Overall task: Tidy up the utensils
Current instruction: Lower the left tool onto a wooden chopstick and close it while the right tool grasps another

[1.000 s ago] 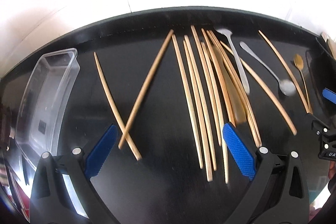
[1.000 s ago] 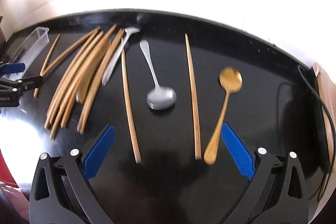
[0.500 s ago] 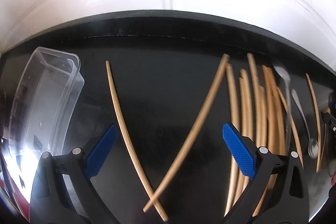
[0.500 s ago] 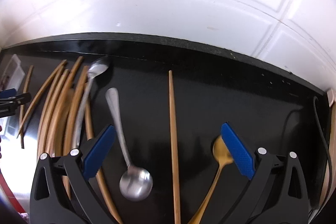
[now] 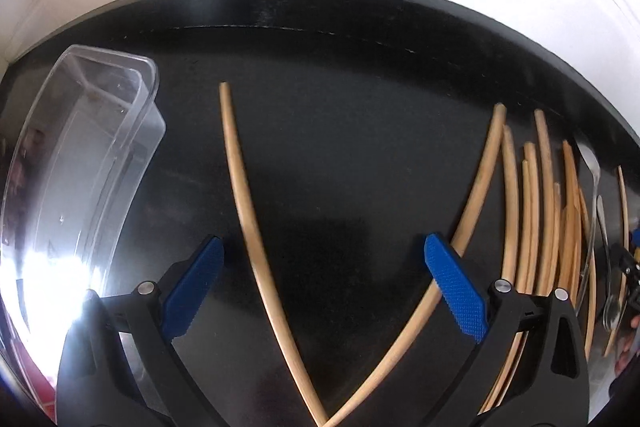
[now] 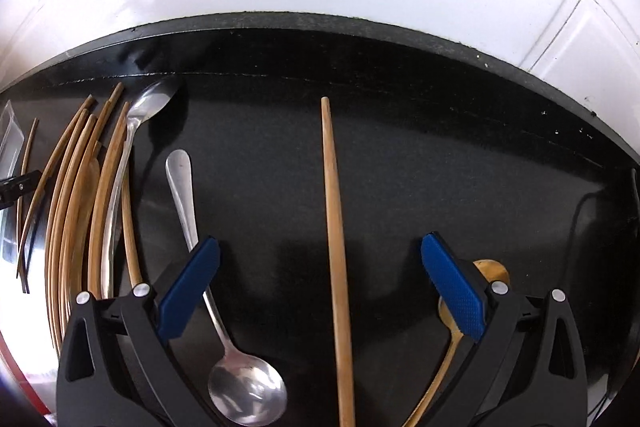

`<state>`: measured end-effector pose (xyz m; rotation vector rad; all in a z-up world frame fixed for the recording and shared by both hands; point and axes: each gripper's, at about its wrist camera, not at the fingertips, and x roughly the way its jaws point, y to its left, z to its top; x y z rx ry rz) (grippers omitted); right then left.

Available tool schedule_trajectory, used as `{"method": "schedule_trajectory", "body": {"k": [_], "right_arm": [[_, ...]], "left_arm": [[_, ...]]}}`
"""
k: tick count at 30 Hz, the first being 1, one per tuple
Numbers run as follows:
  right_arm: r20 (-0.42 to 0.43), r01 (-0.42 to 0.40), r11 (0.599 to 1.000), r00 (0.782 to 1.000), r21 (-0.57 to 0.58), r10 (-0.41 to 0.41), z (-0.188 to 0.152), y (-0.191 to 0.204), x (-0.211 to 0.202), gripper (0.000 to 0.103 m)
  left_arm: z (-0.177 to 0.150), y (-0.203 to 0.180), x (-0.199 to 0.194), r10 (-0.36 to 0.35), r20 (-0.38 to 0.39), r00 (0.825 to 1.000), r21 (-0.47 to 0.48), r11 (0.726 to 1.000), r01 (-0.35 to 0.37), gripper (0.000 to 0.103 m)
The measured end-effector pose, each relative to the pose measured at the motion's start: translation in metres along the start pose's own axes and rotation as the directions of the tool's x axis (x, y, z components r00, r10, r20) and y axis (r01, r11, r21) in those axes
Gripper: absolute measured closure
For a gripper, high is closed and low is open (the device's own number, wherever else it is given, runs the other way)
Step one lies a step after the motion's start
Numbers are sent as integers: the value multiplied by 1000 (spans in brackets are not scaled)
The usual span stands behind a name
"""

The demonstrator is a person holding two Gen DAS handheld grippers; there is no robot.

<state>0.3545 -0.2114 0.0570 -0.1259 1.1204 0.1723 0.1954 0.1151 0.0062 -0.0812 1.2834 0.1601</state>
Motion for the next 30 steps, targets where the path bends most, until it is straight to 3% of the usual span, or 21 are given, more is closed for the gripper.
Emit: {"method": "schedule_trajectory", "body": {"k": [9, 21, 22, 23, 24, 25, 30], "right_arm": [[22, -14, 1000, 1000, -26, 14, -32, -23, -13, 5], [-9, -30, 997, 1000, -65, 29, -58, -13, -22, 6], [-9, -32, 997, 999, -68, 32, -57, -13, -22, 17], [27, -37, 995, 999, -93, 39, -57, -10, -30, 68], [45, 5, 995, 999, -103, -1, -55, 1, -39, 95], [39, 39, 995, 999, -95, -35, -55, 1, -39, 96], [33, -31, 999, 999, -34, 32, -66, -2, -42, 96]], "left_arm": [[-27, 2, -9, 3, 34, 999, -8, 1000, -2, 5], [-62, 0, -10, -5, 56, 998, 12, 1000, 4, 5], [-68, 3, -13, -5, 80, 997, 16, 1000, 4, 6], [-75, 2, -16, 3, 116, 993, 3, 1000, -4, 33], [-78, 3, -24, 39, 183, 982, -10, 999, -38, 68], [-75, 8, -23, 85, 174, 981, -2, 996, -86, 97], [-71, 9, -25, -25, 148, 989, 5, 1000, 25, 98]]}}
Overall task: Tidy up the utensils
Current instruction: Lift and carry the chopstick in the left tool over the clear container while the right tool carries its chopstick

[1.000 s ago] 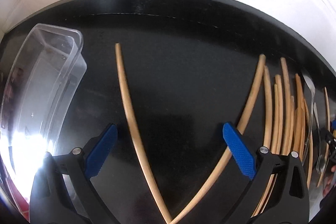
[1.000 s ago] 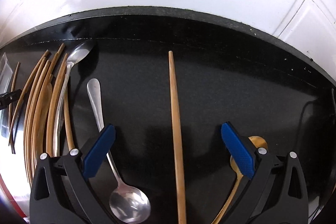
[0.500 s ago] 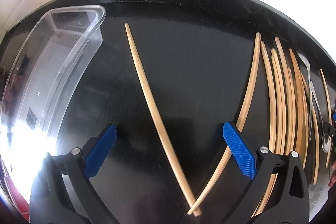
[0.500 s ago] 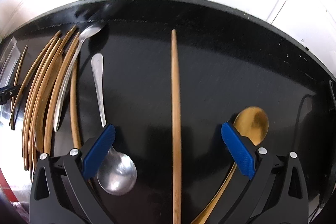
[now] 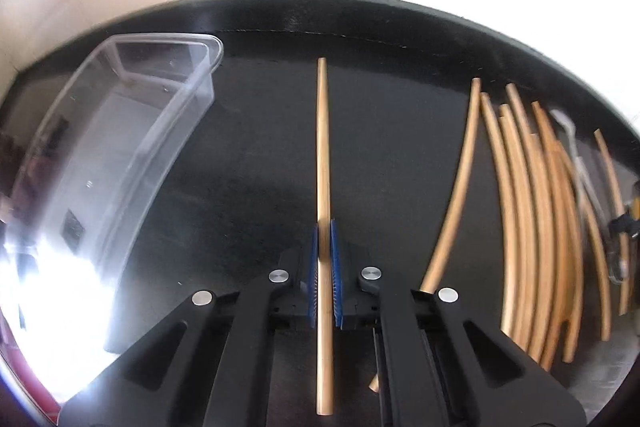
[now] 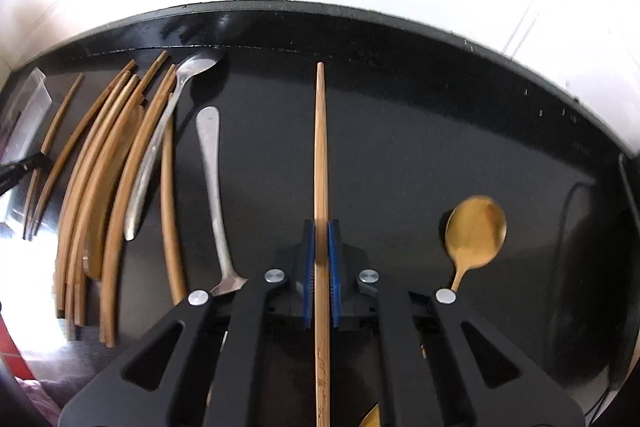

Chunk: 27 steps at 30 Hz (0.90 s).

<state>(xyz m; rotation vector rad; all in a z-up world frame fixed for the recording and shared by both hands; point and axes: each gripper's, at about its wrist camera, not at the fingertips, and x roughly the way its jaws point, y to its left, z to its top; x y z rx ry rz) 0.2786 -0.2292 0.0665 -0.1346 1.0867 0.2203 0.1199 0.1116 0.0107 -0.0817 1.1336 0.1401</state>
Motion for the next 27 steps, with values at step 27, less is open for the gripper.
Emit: {"method": "schedule_trajectory", "body": {"k": [27], "right_arm": [[38, -471, 879, 879, -68, 474, -36, 140, -98, 96]], "left_arm": [[-59, 0, -197, 57, 187, 981, 129, 988, -82, 98]]}}
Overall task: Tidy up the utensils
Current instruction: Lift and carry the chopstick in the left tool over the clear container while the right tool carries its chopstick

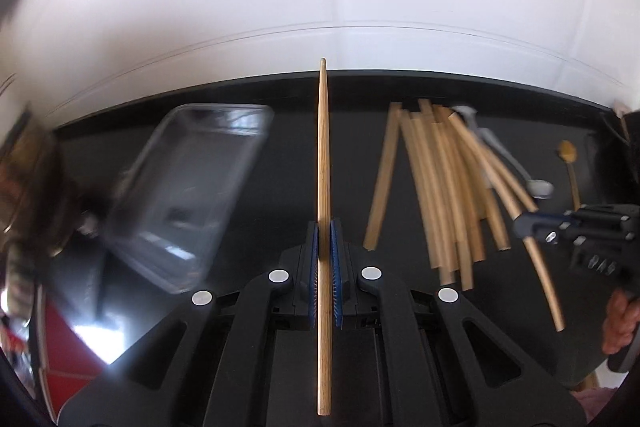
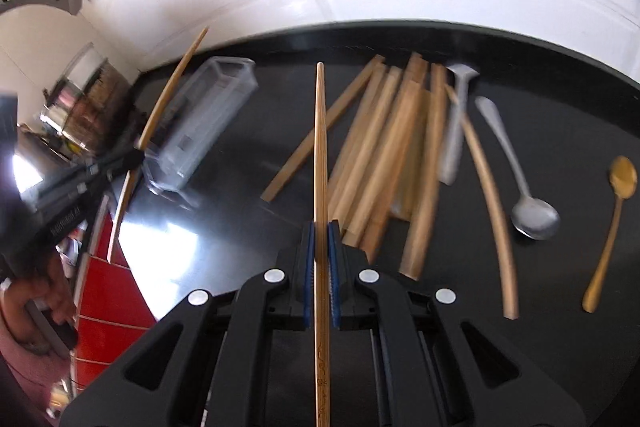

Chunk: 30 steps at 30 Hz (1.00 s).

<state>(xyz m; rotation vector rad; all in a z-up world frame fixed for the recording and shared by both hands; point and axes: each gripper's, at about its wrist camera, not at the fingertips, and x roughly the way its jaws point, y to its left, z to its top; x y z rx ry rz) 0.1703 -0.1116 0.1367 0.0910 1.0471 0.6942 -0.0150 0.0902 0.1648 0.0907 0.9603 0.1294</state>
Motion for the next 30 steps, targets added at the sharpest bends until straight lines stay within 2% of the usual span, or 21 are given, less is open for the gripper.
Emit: {"method": "schedule_trajectory", "body": {"k": [4, 7, 9, 12, 15, 19, 24, 27, 30], "right_arm": [[35, -68, 997, 997, -34, 69, 11, 45, -9, 96], [36, -30, 991, 999, -132, 35, 9, 80, 1, 96], [35, -19, 991, 999, -130, 24, 11, 95, 10, 96], [49, -12, 996, 999, -88, 17, 31, 125, 25, 96], [69, -47, 998, 996, -34, 50, 54, 160, 44, 96], [71, -63, 996, 996, 62, 59, 64, 191, 75, 96], [85, -66, 991, 995, 117, 56, 69, 214, 96, 96], [110, -48, 988, 993, 144, 33, 80, 222, 104, 96], [97, -21, 987, 995, 157, 6, 81, 228, 119, 96]], "left_arm": [[5, 52, -9, 34, -3, 999, -42, 999, -34, 98], [8, 90, -1, 20, -8, 1000, -63, 998, -20, 98], [11, 111, 13, 6, -11, 1000, -52, 999, -6, 98], [19, 145, 24, -24, -12, 1000, -6, 1000, 24, 98], [31, 184, 34, -57, -1, 998, 28, 998, 57, 98], [34, 222, 56, -112, -18, 994, 31, 993, 113, 98], [45, 244, 71, -162, -29, 986, 80, 983, 164, 98], [53, 257, 76, -179, -16, 984, 96, 979, 180, 98], [53, 266, 88, -194, -32, 980, 108, 975, 196, 98]]}}
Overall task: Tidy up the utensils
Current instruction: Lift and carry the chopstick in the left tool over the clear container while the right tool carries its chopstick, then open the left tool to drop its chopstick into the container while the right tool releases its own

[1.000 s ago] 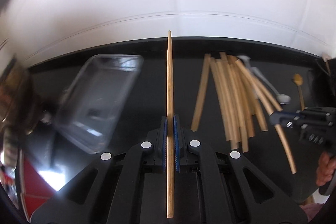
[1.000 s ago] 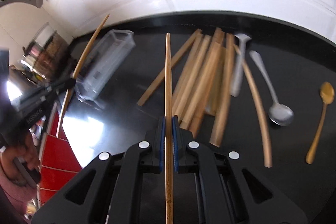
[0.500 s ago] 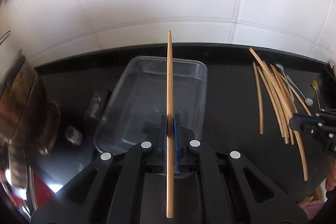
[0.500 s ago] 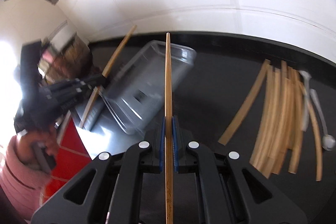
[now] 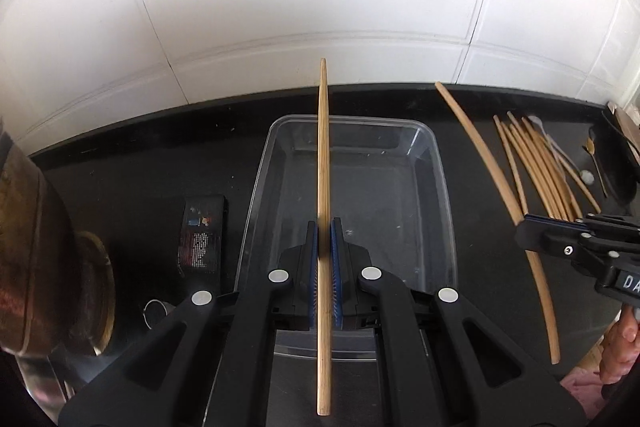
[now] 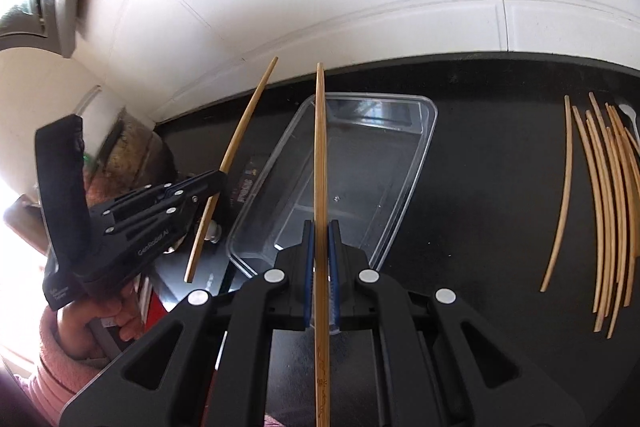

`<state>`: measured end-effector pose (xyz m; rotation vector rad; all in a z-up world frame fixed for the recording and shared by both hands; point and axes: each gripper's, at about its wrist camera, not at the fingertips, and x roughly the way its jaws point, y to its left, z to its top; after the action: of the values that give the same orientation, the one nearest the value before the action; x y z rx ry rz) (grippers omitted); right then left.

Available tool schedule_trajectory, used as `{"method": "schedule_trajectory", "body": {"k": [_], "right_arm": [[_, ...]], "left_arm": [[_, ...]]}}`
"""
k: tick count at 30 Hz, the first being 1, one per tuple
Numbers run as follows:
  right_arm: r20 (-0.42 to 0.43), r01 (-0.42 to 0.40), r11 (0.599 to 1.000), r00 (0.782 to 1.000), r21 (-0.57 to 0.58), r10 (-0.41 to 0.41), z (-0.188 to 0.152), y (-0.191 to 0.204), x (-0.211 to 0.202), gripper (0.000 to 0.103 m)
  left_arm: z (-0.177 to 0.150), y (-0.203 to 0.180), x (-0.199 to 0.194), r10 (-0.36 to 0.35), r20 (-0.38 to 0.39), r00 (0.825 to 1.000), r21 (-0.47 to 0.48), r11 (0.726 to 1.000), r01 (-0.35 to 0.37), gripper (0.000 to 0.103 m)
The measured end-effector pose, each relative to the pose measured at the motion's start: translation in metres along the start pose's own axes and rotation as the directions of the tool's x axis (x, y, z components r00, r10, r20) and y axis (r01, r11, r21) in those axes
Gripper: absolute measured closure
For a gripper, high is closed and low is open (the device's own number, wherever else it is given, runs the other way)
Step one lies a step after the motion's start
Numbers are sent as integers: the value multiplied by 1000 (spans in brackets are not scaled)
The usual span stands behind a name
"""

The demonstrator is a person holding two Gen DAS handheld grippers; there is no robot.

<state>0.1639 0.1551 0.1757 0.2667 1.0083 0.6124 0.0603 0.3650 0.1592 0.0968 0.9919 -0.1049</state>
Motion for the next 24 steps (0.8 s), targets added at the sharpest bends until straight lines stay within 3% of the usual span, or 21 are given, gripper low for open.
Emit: {"method": "schedule_trajectory", "body": {"k": [15, 21, 22, 23, 24], "right_arm": [[-21, 51, 998, 999, 44, -50, 25, 7, 45, 96], [-84, 55, 998, 995, 31, -52, 32, 11, 68, 96], [-91, 68, 998, 994, 16, -67, 35, 14, 72, 95], [-89, 76, 997, 993, -3, -76, 36, 17, 72, 95], [-60, 96, 995, 993, -39, -98, 39, 20, 67, 93]], "left_arm": [[4, 26, 49, -89, -67, 994, 2, 996, 90, 98], [9, 27, 71, -85, -120, 989, 18, 996, 88, 95], [11, 27, 75, -69, -136, 988, 28, 997, 74, 75], [13, 27, 76, -49, -140, 989, 32, 998, 54, 30], [14, 28, 74, -14, -127, 992, 30, 999, 18, 11]]}}
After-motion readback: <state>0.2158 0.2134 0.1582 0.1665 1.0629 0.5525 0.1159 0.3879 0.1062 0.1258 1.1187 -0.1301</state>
